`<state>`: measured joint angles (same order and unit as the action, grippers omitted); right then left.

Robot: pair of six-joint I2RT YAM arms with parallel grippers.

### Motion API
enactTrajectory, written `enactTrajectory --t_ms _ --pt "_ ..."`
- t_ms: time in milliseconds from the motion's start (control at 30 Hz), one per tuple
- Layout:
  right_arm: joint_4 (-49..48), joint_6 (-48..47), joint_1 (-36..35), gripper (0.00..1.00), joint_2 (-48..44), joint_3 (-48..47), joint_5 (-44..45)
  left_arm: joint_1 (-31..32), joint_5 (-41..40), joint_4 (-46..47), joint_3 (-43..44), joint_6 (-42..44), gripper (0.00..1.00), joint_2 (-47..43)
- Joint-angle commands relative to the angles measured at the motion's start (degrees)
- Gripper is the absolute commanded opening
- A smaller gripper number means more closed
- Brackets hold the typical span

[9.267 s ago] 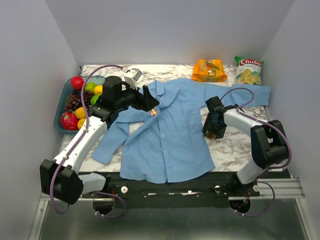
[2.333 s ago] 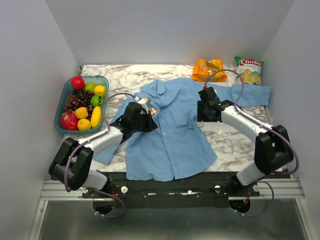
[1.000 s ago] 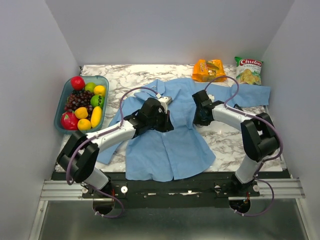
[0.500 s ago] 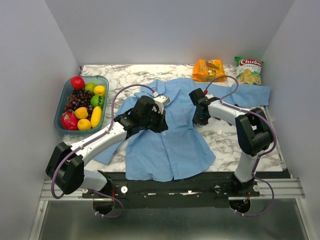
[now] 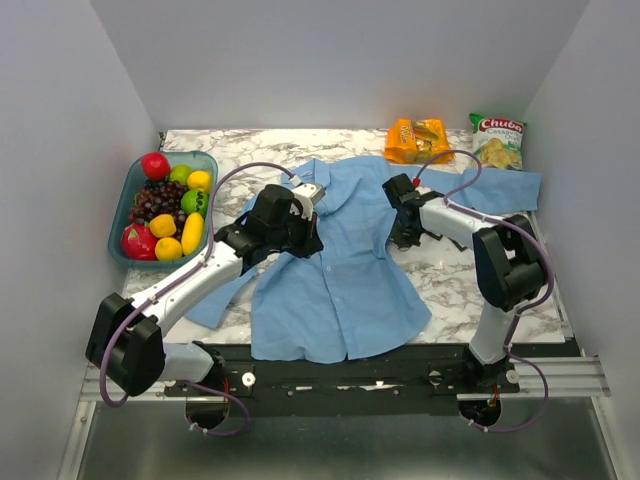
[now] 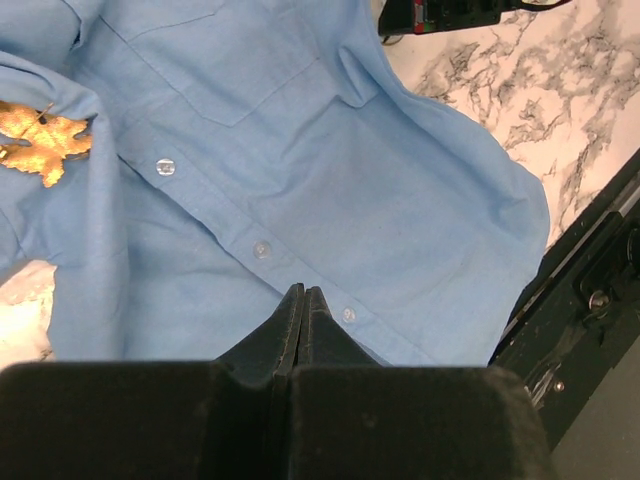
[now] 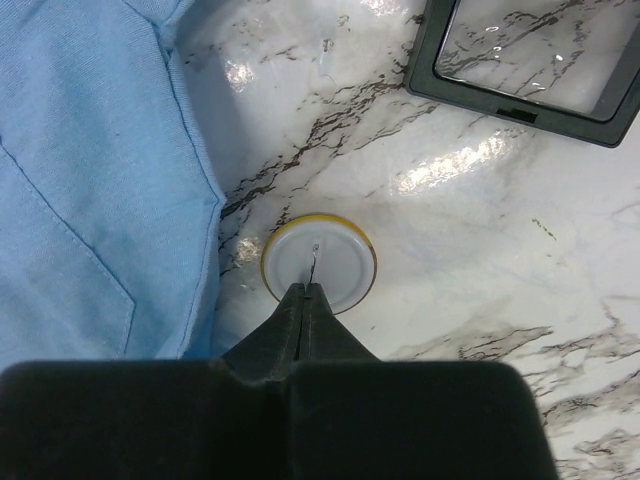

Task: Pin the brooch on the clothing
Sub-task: Pick up the brooch from the center of the board.

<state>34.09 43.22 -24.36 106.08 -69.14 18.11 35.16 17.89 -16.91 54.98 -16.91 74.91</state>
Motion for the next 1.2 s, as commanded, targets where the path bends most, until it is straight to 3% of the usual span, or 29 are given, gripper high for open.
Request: enactTrajectory --t_ms 0,567,767,900,1167 --pt "2.83 -1.73 0.28 0.01 -0.43 1.47 -0.27 -2.02 1.97 -1.2 1.62 1.61 0.0 -1.53" --pt "10.56 -10.53 -1.04 0.01 -17.4 -1.35 -0.18 -4.83 6.19 2.93 0.3 2.05 0.0 -0.56" --pt "8.72 -11.14 -0.87 0.01 -10.82 -0.47 -0.79 -5.27 5.58 2.76 -0.14 1.88 0.0 -0.47" --pt "4.95 -10.35 -0.69 0.15 -6.86 0.94 -2.9 -5.36 4.87 2.67 -0.75 1.96 0.0 -0.56" --pt "3.71 -9.65 -0.43 0.22 -2.81 -0.64 -2.38 -5.71 4.87 2.84 -0.84 1.61 0.0 0.4"
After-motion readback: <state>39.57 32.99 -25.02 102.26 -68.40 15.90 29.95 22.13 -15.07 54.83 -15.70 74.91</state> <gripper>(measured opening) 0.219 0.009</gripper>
